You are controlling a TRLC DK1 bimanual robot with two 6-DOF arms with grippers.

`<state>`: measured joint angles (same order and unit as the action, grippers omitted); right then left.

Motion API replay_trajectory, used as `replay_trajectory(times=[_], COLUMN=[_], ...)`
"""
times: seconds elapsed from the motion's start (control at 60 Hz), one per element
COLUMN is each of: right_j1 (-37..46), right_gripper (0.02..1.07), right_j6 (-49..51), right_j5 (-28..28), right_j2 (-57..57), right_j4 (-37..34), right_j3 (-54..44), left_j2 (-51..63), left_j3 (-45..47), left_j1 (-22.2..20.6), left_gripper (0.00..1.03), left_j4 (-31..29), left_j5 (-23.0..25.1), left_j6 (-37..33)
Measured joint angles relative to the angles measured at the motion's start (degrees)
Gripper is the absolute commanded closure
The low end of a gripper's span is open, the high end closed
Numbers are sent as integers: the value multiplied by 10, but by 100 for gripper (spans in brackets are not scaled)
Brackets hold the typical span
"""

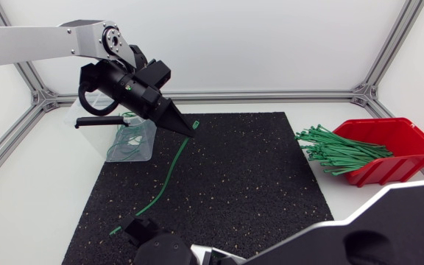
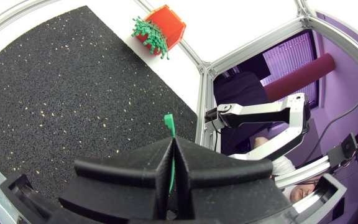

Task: Take a green cable tie from the red box, thread the tail through the head to close it, then place it in the transparent bin on the left.

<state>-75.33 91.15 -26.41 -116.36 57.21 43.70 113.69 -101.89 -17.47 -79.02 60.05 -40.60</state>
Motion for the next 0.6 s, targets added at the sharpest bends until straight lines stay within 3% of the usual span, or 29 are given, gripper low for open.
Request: replay_trajectory(times=[0.433,0.6], right_j1=[-4,-4], right_gripper=[102,102], right_j6=[-117,-202], right_j5=[-28,-34], right_j2=[59,122], right_j4=[-20,-103], right_j3=[-1,-2], left_j2=[-34,-46], left_j3=[41,54], left_j1=[8,9], left_gripper=[100,100], left_j4=[0,0], left_j5=[6,6], left_j6=[-17,-20])
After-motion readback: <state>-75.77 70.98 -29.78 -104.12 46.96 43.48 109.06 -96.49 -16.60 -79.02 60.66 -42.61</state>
